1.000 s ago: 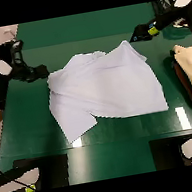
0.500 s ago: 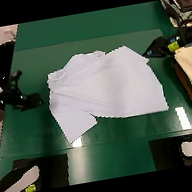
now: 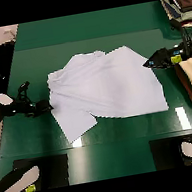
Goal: Fold the shirts.
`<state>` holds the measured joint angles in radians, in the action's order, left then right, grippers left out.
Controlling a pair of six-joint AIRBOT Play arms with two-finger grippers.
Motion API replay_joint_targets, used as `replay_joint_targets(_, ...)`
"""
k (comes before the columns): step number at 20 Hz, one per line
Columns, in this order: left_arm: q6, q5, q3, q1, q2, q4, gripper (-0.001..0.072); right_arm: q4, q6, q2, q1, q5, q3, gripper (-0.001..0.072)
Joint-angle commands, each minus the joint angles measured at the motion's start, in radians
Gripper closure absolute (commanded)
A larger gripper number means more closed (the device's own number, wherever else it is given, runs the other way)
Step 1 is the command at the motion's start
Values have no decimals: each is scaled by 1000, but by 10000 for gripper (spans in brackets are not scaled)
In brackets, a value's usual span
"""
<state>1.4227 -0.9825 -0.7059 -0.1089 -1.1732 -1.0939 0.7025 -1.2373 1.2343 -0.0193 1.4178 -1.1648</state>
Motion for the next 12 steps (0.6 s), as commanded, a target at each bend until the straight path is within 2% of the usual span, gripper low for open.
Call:
replay_joint_targets(1,-17,37,15,58,-23,36,205,-3,1,-14,-1,-4,13,388)
replay_joint_targets(2,-17,50,13,79,-23,33,206,-2,1,-14,-1,-4,13,388)
replay_joint_targets(3,-13,55,10,88,-23,33,244,2,1,-14,-1,-3,13,387)
replay_joint_targets(4,-5,48,2,89,-23,35,490,8,1,-14,-2,-1,13,388)
replay_joint_targets(5,-6,32,-11,89,-23,34,687,8,1,-14,-11,5,13,388)
replay_joint_targets(7,-9,-34,-61,89,-6,24,685,36,-10,-14,-41,42,13,388)
replay_joint_targets(12,-18,-83,-139,89,143,-2,684,430,-137,-14,-112,166,18,388)
